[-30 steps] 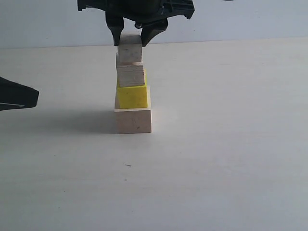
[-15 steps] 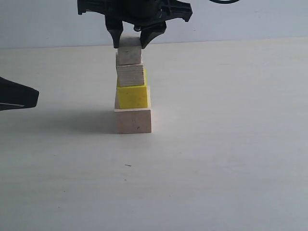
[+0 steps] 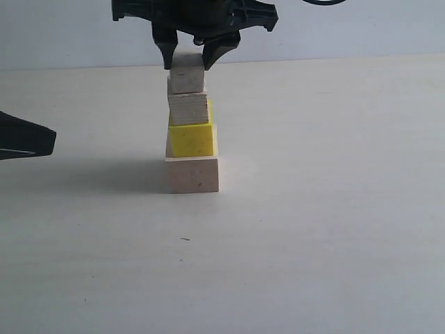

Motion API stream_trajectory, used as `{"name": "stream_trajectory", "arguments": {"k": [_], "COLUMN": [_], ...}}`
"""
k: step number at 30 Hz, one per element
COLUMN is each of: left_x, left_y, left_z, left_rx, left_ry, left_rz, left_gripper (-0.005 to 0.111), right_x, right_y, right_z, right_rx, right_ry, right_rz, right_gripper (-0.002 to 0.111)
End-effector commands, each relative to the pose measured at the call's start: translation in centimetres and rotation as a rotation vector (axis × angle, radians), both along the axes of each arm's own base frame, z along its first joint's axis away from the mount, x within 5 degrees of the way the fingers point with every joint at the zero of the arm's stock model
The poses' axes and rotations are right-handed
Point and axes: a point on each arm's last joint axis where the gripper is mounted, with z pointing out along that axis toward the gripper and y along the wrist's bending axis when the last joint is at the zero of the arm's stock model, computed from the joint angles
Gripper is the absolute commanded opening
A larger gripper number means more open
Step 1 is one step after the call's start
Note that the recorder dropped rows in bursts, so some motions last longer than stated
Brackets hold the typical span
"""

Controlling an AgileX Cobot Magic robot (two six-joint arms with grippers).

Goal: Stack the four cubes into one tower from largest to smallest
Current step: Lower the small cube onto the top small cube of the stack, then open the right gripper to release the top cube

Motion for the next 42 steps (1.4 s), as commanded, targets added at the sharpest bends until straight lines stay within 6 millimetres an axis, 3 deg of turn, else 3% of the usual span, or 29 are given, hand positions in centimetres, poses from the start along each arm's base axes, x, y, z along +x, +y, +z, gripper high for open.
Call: {"name": "stream_trajectory", "arguments": {"k": [1,5,7,16,42], "left_x": [-0.10,-0.10,-0.10,-0.10,-0.10], "left_y": [-0.11,-0.11,-0.11,-0.11,-0.11], "left_z": [0.04,0.04,0.04,0.04,0.04], "left_rx": [-0.013,-0.013,-0.013,-0.013,-0.013], "left_ry": [0.001,0.001,0.001,0.001,0.001], "left_rz": [0.005,0.005,0.005,0.005,0.005], "left_gripper": [0.000,0.000,0.000,0.000,0.000], "right_x": [0.13,0.13,0.13,-0.56,-0.64], "right_y": [-0.10,-0.10,-0.10,0.45,0.49], "right_z": [0.16,0.16,0.16,0.11,0.10], "right_rx": [0.000,0.002,0.008,0.073,0.071], "right_ry": [-0.017,-0.016,-0.012,0.072,0.075], "right_rz": [0.002,-0.004,-0.018,-0.015,0.007], "right_gripper": [0.056,0.077,0.079,0.079,0.079]}}
